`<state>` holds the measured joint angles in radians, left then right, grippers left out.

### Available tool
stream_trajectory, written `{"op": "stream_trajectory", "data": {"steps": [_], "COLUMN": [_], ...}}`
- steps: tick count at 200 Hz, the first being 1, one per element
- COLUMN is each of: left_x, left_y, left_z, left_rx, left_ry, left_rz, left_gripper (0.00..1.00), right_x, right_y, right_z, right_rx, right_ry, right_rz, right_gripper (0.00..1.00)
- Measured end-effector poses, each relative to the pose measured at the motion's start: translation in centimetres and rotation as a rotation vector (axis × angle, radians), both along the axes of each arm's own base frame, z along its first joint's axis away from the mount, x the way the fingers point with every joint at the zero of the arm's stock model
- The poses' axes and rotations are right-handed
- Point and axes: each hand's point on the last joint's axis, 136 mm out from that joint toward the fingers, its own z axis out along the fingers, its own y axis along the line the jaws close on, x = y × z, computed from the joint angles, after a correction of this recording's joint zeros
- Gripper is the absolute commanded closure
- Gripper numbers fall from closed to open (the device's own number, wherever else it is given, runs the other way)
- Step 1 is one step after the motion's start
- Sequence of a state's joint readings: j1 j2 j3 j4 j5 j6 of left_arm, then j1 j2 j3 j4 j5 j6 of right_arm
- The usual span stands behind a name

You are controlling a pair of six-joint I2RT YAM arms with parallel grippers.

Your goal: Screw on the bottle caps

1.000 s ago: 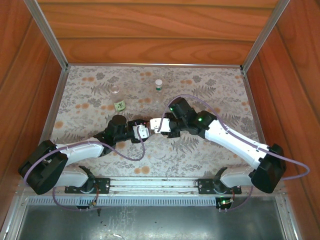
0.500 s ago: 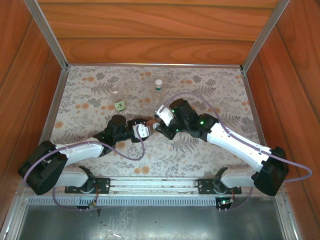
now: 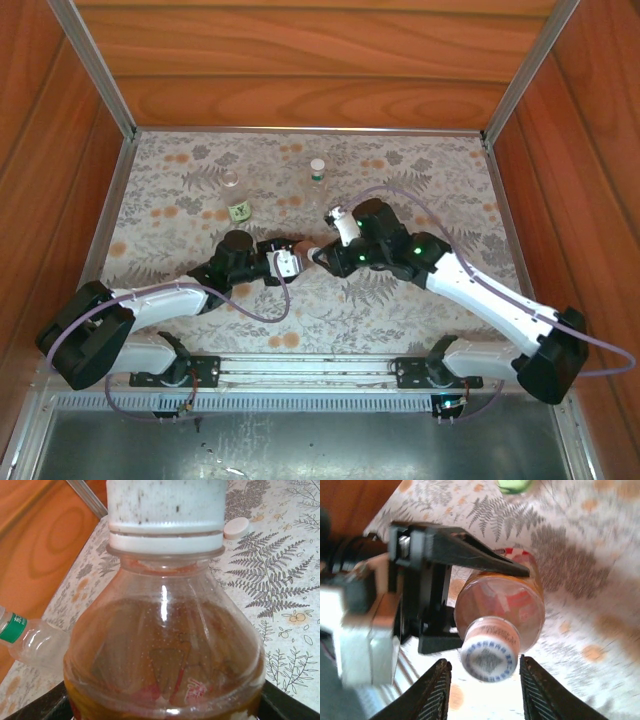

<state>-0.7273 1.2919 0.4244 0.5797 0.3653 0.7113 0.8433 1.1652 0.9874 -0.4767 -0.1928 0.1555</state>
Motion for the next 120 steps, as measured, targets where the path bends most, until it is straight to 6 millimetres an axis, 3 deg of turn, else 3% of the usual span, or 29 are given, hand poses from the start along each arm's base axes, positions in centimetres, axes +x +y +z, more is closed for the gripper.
{"op": "stream_trajectory", "data": {"steps": [18, 50, 87, 120], "left_x": [0.0, 0.0, 0.0, 0.0], "left_y": [0.0, 0.0, 0.0, 0.0], "left_z": [0.0, 0.0, 0.0, -0.1], "left_rx": [0.000, 0.002, 0.004, 0.008], "left_ry": [-0.001, -0.004, -0.008, -0.012], "left_rz": [0.000, -0.001, -0.002, -0.001], "left_gripper": [0.39, 0.39, 0.39, 0.39], "right_x": [0.1, 0.3, 0.8, 1.0], "right_y": [-0.7, -1.2, -0.2, 0.9], "right_z": [0.8, -0.6, -0.3, -0.3], "right_rx": [-0.078, -0.252, -0.329, -0.333], "right_ry": [-0.231, -0.481, -0.646, -0.685], "right_rz": [0.159, 0.396, 0.544, 0.596], "right_gripper": [0.57, 0.55, 0.54, 0.54]}}
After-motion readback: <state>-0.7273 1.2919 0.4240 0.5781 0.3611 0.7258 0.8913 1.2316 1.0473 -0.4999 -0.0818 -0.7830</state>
